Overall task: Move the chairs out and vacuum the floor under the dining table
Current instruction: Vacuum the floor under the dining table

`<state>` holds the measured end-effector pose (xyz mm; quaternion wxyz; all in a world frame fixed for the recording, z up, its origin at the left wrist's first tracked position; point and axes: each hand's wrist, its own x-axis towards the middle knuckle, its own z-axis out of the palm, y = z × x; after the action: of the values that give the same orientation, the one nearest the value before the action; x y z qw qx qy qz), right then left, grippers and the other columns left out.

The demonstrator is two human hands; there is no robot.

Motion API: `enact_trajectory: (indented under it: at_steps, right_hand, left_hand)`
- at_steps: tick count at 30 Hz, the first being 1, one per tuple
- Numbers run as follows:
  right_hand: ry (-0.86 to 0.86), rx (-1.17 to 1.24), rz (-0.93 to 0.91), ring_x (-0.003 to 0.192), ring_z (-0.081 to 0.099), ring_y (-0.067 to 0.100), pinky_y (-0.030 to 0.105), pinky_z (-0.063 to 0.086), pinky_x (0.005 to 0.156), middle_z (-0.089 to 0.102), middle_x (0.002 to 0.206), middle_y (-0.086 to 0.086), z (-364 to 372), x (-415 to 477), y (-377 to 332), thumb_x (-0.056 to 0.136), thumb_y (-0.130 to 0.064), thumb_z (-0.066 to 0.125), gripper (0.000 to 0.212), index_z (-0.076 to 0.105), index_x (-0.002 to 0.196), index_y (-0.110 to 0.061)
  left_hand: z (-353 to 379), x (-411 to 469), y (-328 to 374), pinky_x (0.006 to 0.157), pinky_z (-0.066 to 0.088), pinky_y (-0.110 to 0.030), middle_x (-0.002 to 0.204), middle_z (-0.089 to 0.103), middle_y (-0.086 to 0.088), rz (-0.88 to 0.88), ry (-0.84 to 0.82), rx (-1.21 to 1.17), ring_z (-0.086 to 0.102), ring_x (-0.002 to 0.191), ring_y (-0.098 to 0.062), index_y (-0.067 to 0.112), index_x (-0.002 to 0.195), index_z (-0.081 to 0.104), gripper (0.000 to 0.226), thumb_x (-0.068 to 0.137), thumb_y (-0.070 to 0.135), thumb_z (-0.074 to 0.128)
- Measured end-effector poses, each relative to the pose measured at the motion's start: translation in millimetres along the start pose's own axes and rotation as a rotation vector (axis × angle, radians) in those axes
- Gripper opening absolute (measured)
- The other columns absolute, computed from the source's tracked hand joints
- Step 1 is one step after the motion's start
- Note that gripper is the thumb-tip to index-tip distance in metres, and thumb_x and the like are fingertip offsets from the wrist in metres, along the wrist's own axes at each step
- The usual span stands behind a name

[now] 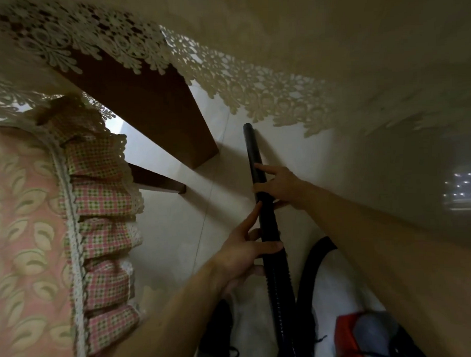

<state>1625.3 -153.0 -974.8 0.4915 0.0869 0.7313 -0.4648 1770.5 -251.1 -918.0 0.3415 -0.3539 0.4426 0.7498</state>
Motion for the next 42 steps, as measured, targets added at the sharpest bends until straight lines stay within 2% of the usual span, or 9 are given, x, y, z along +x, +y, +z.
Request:
enact_trajectory:
  at_steps: [6,10,15,21,26,31,37,39,42]
  right_hand:
    - [0.059,0.180,0.058,0.064,0.068,0.013,0.026,0.057,0.052,0.067,0.087,0.005,13,-49,51,0.086,-0.011,0.073,0.071,0.044,0.146,-0.036]
    - [0.124,0.280,0.114,0.074,0.070,0.018,0.033,0.061,0.065,0.068,0.093,0.007,18,-82,78,0.086,-0.013,0.074,0.072,0.042,0.146,-0.038]
    - [0.291,0.414,0.107,0.077,0.068,0.015,0.021,0.053,0.049,0.065,0.107,0.007,21,-129,100,0.087,-0.011,0.070,0.073,0.038,0.147,-0.037]
    - [0.516,0.507,-0.043,0.073,0.065,0.017,0.021,0.055,0.054,0.059,0.087,0.002,12,-183,107,0.088,-0.003,0.067,0.077,0.033,0.150,-0.032]
    - [0.701,0.662,-0.195,0.104,0.066,0.026,0.034,0.060,0.083,0.060,0.124,0.015,-7,-240,121,0.087,0.000,0.068,0.083,0.030,0.151,-0.036]
    - [0.805,0.802,-0.299,0.098,0.067,0.030,0.043,0.059,0.084,0.060,0.120,0.016,-27,-311,144,0.085,0.001,0.071,0.088,0.031,0.146,-0.048]
    - [0.988,0.962,-0.300,0.133,0.047,0.025,0.047,0.044,0.108,0.040,0.152,0.003,-21,-384,193,0.084,0.003,0.070,0.091,0.030,0.143,-0.055]
    - [1.083,1.030,-0.271,0.137,0.042,0.019,0.049,0.038,0.113,0.037,0.154,-0.004,-11,-405,209,0.083,0.003,0.070,0.093,0.031,0.140,-0.058]
    - [1.240,1.200,-0.216,0.122,0.058,0.024,0.048,0.052,0.099,0.054,0.137,0.011,15,-431,232,0.081,0.010,0.068,0.095,0.032,0.142,-0.052]
  left_hand:
    - [11,-32,-37,0.080,0.059,-0.042,0.126,0.065,-0.005,-0.104,-0.003,0.078,0.066,0.111,-0.024,0.054,0.141,0.039,0.092,0.081,-0.008,0.070]
    - [15,-51,-48,0.081,0.059,-0.043,0.127,0.065,-0.001,-0.170,-0.069,0.154,0.068,0.108,-0.024,0.055,0.137,0.044,0.090,0.081,-0.010,0.070]
    - [23,-68,-51,0.090,0.056,-0.052,0.121,0.070,0.003,-0.186,-0.170,0.371,0.068,0.108,-0.026,0.052,0.140,0.040,0.091,0.082,-0.012,0.067]
    - [41,-85,-41,0.081,0.058,-0.032,0.135,0.057,0.002,-0.101,-0.257,0.617,0.069,0.102,-0.014,0.057,0.135,0.046,0.097,0.076,-0.017,0.070]
    - [83,-101,-32,0.087,0.056,-0.025,0.140,0.051,0.009,0.101,-0.447,0.897,0.061,0.099,0.006,0.049,0.138,0.044,0.096,0.074,-0.017,0.072]
    - [126,-123,-35,0.092,0.053,-0.024,0.145,0.048,0.019,0.154,-0.622,1.062,0.056,0.119,0.000,0.043,0.144,0.042,0.095,0.075,-0.014,0.075]
    - [185,-137,-55,0.092,0.055,-0.031,0.142,0.047,0.029,0.029,-0.849,1.307,0.062,0.108,-0.027,0.060,0.137,0.040,0.098,0.078,-0.009,0.075]
    - [202,-138,-68,0.095,0.054,-0.035,0.143,0.048,0.022,0.000,-0.932,1.380,0.061,0.114,-0.026,0.057,0.141,0.038,0.097,0.078,-0.008,0.074]
    - [221,-139,-88,0.103,0.049,-0.032,0.145,0.043,0.028,-0.128,-1.076,1.470,0.052,0.129,-0.008,0.048,0.145,0.039,0.094,0.080,-0.012,0.069]
